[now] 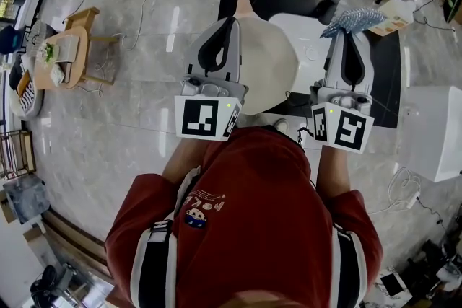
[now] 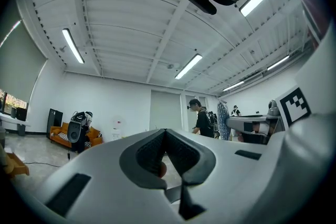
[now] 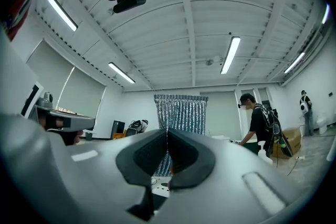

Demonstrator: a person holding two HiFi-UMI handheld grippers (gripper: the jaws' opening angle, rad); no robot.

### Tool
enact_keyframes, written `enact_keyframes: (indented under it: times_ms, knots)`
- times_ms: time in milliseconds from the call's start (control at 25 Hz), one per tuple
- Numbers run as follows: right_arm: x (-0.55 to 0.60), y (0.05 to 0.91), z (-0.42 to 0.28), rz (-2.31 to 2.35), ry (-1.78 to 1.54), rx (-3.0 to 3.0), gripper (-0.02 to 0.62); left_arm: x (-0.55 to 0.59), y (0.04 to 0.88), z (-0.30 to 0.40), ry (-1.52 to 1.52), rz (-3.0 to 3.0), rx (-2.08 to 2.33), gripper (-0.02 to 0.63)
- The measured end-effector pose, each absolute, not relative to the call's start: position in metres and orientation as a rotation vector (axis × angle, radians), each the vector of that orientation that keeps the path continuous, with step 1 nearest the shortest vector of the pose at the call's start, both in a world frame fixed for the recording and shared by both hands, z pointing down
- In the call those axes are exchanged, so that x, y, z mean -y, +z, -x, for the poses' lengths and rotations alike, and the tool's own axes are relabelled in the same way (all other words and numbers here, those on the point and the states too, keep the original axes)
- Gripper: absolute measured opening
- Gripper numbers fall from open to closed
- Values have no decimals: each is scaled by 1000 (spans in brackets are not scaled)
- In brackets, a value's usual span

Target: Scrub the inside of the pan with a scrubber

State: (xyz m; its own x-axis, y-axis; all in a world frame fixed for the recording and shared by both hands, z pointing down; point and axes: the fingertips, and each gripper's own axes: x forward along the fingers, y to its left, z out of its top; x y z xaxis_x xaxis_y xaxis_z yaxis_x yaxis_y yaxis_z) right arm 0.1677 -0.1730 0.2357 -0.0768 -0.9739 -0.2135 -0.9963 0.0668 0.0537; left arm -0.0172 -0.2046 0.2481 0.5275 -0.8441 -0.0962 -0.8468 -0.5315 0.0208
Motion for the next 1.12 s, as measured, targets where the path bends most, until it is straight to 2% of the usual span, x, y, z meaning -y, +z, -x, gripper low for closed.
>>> enact_keyframes:
  times_ms: [1120]
  knots:
    - [166,232,-142,2021,277,-2306,20,197,236,14,182,2759,-1454,5]
